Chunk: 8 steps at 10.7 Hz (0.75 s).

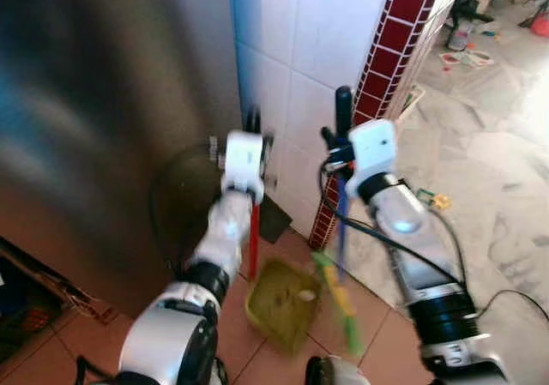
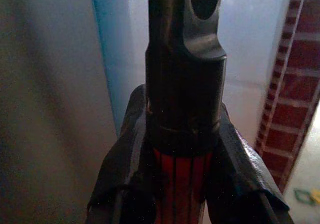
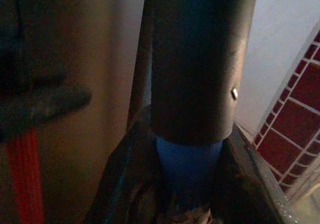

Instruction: Sweep floor

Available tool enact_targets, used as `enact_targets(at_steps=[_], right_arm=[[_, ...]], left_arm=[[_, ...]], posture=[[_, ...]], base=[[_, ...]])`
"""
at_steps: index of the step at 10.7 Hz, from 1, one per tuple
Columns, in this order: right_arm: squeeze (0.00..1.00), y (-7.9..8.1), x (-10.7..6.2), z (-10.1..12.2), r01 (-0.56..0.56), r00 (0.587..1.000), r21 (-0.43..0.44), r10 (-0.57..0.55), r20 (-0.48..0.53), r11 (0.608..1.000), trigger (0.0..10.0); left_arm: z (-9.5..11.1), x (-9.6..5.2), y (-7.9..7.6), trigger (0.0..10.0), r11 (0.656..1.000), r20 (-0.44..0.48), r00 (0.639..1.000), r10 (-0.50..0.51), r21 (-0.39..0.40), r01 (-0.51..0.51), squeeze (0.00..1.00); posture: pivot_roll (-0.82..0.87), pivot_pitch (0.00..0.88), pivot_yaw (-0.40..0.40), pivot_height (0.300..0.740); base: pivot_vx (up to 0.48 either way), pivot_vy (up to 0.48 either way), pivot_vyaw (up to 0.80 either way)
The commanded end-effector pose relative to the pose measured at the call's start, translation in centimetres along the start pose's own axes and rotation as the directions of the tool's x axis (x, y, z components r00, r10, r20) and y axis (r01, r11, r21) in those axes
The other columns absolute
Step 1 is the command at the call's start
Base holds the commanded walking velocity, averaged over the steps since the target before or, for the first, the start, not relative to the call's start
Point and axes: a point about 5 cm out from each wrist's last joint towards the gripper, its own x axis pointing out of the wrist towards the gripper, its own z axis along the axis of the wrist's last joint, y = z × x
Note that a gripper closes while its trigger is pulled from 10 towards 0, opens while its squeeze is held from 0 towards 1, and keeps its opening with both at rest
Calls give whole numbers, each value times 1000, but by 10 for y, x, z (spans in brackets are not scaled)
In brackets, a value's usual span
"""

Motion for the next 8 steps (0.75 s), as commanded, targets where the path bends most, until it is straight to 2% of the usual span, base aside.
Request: enact_targets(at_steps=[1, 2, 3, 4, 5, 7, 8], right_arm=[[0, -3, 0, 2, 22, 1000, -30, -22, 14, 999, 10000], [0, -2, 1, -2, 39, 999, -18, -39, 1, 999, 10000], [0, -3, 2, -5, 59, 998, -15, -59, -11, 998, 10000], [0, -4, 2, -7, 80, 997, -5, -80, -17, 997, 10000], [0, -4, 3, -8, 78, 997, 16, -78, -23, 997, 10000], [0, -2, 4, -11, 77, 997, 5, -77, -30, 997, 10000], [0, 0, 5, -11, 75, 997, 4, -75, -31, 997, 10000]], left_arm=[[18, 7, 7, 10000, 999, 87, 996, -29, 41, 25, 0], [17, 1, 23, 10000, 998, 93, 996, -13, 64, 7, 0], [7, -4, 29, 10000, 997, 45, 999, -3, 77, 0, 0], [-11, -13, 34, 10000, 989, -62, 998, 20, 145, -11, 0], [-15, -18, 36, 10000, 990, -77, 996, 40, 136, -29, 0], [-26, -28, 35, 10000, 986, -83, 992, 94, 145, -81, 0], [-34, -33, 33, 10000, 985, -100, 985, 142, 110, -131, 0]], posture=[[-34, 49, 37, 740], [-14, 44, 43, 740], [-4, 44, 44, 740], [-1, 43, 44, 740], [0, 42, 42, 740], [-5, 40, 31, 740], [-20, 42, 26, 740]], base=[[0, 0, 0], [0, 0, 0], [0, 0, 0], [0, 0, 0], [0, 0, 0], [0, 0, 0], [0, 0, 0]])
